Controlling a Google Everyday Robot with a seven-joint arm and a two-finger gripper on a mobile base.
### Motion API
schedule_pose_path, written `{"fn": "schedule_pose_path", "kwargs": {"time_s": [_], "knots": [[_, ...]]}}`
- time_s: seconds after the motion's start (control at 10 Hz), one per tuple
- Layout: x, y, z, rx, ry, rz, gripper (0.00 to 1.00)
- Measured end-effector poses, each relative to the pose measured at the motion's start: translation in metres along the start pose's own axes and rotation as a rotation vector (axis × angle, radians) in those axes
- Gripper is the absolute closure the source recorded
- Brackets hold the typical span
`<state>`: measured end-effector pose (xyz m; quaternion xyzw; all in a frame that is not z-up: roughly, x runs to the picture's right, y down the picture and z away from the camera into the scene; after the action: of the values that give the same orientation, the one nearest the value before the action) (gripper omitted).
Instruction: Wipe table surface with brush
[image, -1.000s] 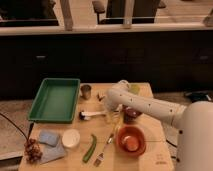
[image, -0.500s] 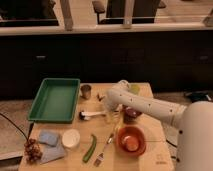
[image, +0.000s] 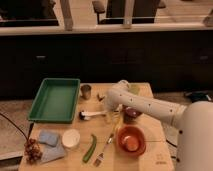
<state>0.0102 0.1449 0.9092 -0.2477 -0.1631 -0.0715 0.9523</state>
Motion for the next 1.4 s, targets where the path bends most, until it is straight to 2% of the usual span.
{"fn": "schedule_pose_path", "kwargs": {"time_s": [0.1, 0.4, 0.6, 1.4], "knots": [[0.0002, 0.0002, -0.0002, 0.0, 0.0, 0.0, 0.55], [0.0015, 0.0011, -0.0039, -0.001, 0.001, 0.002, 0.87], [0.0014, 0.0013, -0.0051, -0.002, 0.001, 0.002, 1.0], [0.0002, 0.0019, -0.0057, 0.0, 0.0, 0.0, 1.0]]}}
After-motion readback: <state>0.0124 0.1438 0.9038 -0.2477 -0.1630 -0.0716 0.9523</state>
